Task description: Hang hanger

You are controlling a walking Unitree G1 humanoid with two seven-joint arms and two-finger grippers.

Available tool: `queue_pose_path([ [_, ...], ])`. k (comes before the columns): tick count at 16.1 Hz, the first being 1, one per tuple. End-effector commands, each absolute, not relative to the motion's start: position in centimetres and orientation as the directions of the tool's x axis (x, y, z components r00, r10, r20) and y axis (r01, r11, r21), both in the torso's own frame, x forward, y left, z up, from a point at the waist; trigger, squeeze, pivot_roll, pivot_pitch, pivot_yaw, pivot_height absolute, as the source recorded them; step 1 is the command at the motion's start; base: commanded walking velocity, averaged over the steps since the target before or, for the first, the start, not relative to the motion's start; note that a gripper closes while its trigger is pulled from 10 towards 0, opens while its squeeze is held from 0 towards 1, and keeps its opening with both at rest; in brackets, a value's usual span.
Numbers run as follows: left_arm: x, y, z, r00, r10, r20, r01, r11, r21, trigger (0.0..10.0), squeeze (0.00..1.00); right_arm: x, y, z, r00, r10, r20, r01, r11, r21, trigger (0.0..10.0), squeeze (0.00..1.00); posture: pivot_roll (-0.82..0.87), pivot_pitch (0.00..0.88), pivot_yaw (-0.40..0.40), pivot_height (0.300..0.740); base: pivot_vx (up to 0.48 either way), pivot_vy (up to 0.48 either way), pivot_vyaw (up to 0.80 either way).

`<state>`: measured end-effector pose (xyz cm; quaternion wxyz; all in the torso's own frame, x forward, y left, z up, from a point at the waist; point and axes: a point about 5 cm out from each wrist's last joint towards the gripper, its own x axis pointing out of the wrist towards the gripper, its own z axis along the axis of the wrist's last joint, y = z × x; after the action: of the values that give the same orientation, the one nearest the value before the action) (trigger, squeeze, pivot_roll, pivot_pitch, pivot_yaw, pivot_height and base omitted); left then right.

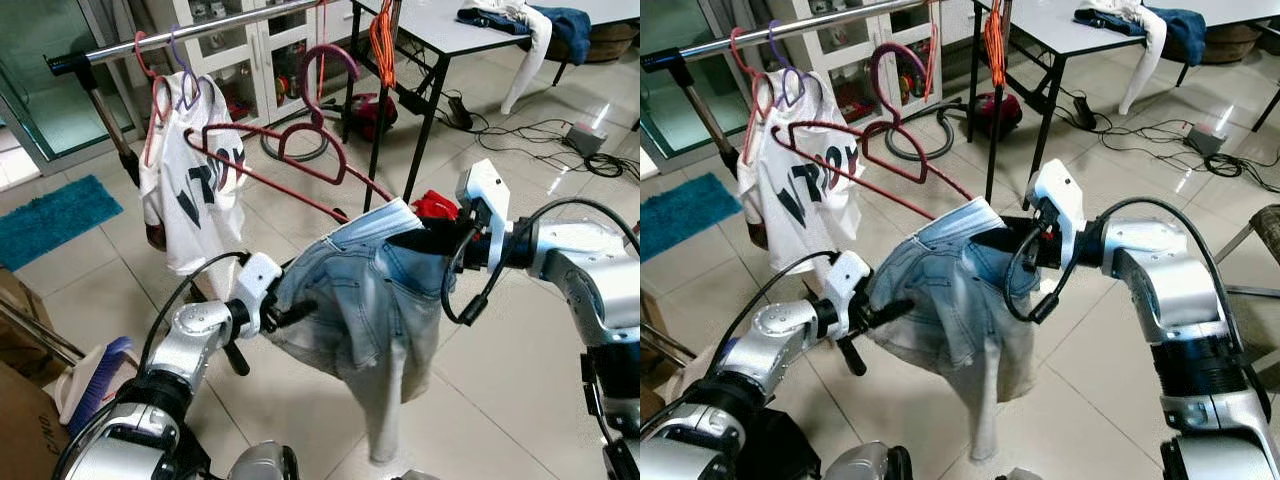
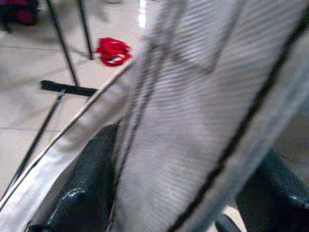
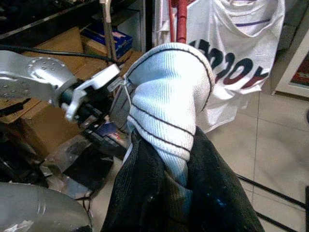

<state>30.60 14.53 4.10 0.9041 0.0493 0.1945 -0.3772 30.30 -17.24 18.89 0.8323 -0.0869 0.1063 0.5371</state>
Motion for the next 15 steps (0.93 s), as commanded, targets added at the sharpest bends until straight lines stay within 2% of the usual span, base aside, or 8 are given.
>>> queue_pose_path([
  [1, 31.3, 15.0, 4.6, 0.683, -0.634, -0.364, 0.665, 0.745, -0.052, 0.0, 0.00, 30.1, -17.1, 20.4, 0.399, 0.890, -0.221, -0.917, 0.394, -0.067, 10.0, 0.00, -0.09, 0.000, 0.062, 0.740, 0.000, 0.000, 0.00],
  [6, 31.5, 16.2, 4.8, 0.727, -0.602, -0.329, 0.629, 0.776, -0.030, 0.0, 0.00, 30.1, -17.3, 19.3, 0.409, 0.876, -0.257, -0.910, 0.411, -0.048, 10.0, 0.00, -0.08, 0.000, 0.063, 0.740, 0.000, 0.000, 0.00],
  [15, 30.6, 15.5, 3.9, 0.690, -0.636, -0.345, 0.673, 0.739, -0.016, 0.0, 0.00, 30.2, -17.1, 18.1, 0.414, 0.864, -0.286, -0.906, 0.423, -0.032, 10.0, 0.00, -0.07, 0.000, 0.056, 0.740, 0.000, 0.000, 0.00],
])
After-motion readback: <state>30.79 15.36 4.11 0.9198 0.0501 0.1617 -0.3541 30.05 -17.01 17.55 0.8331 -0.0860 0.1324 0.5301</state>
